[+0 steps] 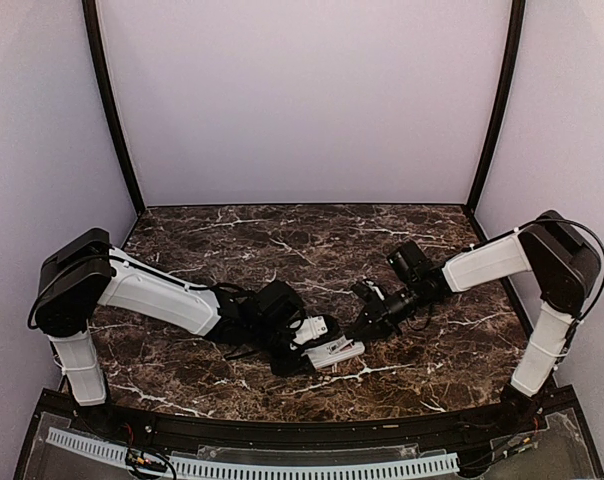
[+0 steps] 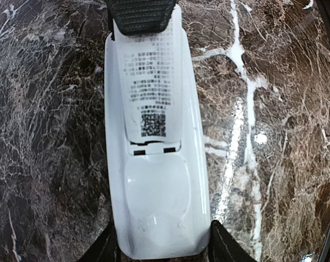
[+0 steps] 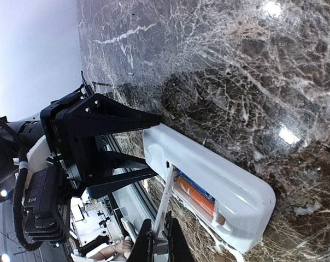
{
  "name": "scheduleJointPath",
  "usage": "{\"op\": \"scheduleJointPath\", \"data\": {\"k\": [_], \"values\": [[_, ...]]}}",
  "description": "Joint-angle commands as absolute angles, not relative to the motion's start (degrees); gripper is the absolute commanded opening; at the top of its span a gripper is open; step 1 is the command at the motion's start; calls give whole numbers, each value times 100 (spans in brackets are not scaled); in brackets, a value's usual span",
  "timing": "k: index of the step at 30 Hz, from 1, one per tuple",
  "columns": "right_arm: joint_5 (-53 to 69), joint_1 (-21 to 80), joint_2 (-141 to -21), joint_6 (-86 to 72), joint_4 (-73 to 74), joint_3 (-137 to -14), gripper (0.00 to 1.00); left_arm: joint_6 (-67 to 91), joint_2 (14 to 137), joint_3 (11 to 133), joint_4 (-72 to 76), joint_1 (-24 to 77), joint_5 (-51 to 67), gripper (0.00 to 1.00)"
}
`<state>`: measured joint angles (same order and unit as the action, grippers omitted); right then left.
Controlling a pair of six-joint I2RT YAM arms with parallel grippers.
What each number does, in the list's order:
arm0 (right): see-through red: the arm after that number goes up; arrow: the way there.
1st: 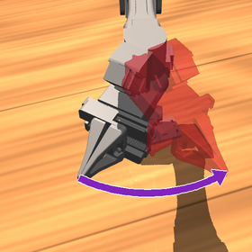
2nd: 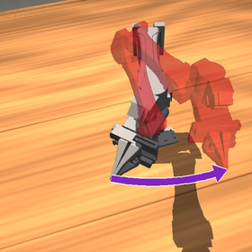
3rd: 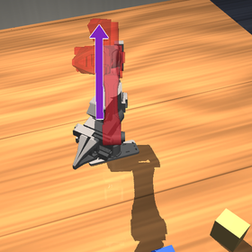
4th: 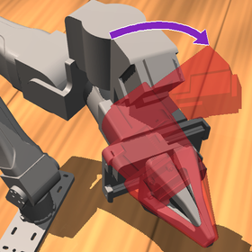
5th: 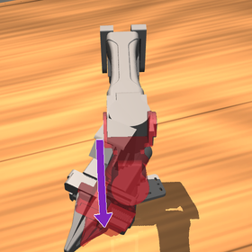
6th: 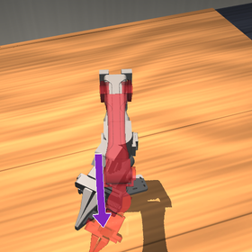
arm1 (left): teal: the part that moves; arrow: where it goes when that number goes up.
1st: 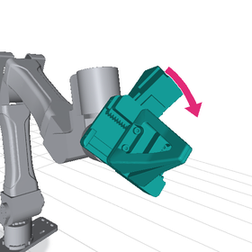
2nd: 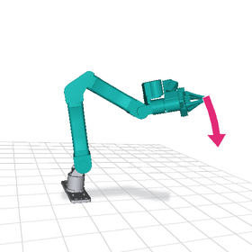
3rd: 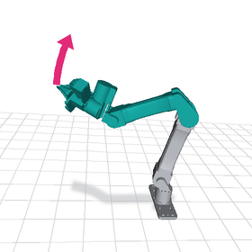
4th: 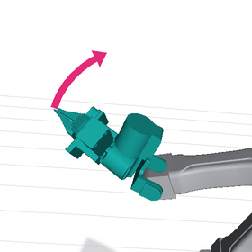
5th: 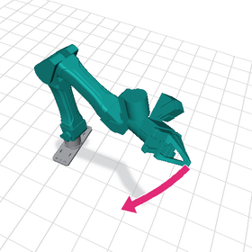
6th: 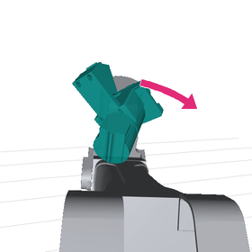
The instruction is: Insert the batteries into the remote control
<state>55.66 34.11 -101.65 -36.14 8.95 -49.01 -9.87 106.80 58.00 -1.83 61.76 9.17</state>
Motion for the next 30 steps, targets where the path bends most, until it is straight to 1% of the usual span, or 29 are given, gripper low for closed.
{"op": "scheduleJointPath", "data": {"k": [1,18,23,30], "values": [[5467,3417,-10111,-3755,520,-4793,0,-949,10956,5611,-896,6219,1187,10],[5423,3602,-10370,-4010,26,-4614,0,-948,10947,5598,-878,6215,1189,9],[5478,3613,-10354,-3995,29,-4591,0,-940,10944,5589,-866,6222,1197,9],[5555,3590,-10105,-3607,390,-4775,0,-936,10934,5578,-853,6215,1198,8]]}}
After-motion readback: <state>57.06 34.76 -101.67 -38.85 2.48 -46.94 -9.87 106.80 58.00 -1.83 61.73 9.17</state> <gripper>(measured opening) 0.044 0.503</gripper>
